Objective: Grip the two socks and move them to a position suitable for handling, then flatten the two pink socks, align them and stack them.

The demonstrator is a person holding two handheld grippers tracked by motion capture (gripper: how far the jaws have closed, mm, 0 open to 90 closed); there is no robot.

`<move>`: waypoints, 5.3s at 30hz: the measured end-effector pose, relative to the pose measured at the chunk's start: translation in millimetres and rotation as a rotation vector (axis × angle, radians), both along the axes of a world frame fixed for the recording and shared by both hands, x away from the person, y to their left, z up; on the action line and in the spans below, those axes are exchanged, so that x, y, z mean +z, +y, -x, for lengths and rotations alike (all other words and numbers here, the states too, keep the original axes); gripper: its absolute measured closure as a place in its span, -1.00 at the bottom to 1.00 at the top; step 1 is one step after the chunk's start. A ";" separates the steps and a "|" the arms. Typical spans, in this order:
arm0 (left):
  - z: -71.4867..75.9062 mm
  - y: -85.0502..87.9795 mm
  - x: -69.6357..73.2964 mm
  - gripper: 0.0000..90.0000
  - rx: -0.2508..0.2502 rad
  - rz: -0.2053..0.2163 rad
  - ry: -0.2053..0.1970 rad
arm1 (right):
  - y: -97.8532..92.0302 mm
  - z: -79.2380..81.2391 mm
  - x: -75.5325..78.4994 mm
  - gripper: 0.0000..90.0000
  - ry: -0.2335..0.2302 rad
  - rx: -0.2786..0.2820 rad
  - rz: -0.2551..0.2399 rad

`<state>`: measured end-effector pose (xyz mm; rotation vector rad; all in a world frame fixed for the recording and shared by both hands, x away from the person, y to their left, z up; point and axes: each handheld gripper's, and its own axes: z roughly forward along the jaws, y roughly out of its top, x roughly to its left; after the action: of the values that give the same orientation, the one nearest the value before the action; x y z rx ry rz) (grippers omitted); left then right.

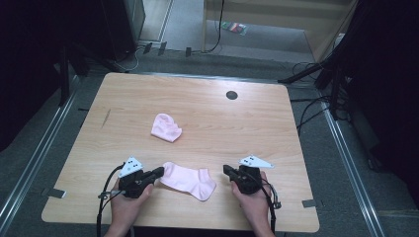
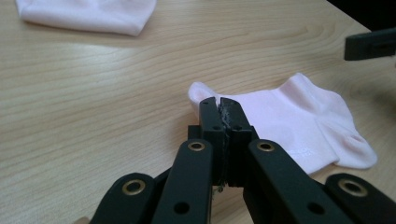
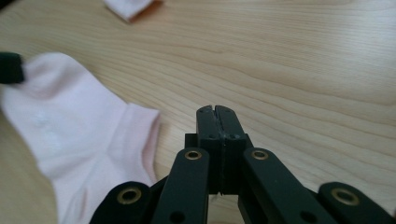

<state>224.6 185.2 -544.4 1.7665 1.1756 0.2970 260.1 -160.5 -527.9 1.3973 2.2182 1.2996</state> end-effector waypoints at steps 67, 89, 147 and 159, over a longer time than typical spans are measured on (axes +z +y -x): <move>-25.8 28.4 3.8 -0.19 0.138 0.044 -0.020 | 31.3 -20.9 29.2 0.06 -0.084 -0.017 -0.089; -44.1 44.4 -6.2 -0.17 0.238 0.014 -0.005 | 119.0 -99.1 36.4 0.16 -0.030 0.034 0.004; -71.7 19.1 0.7 -0.29 0.230 -0.011 0.033 | 185.6 -145.0 44.9 0.89 0.056 0.099 -0.033; -118.7 -2.4 2.7 -0.50 0.253 -0.023 0.059 | 184.0 -141.1 73.7 0.89 0.025 0.057 -0.080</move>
<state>343.3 182.8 -541.7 1.6561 1.4466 0.4105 401.2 23.5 -454.2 1.3942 2.2614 1.4115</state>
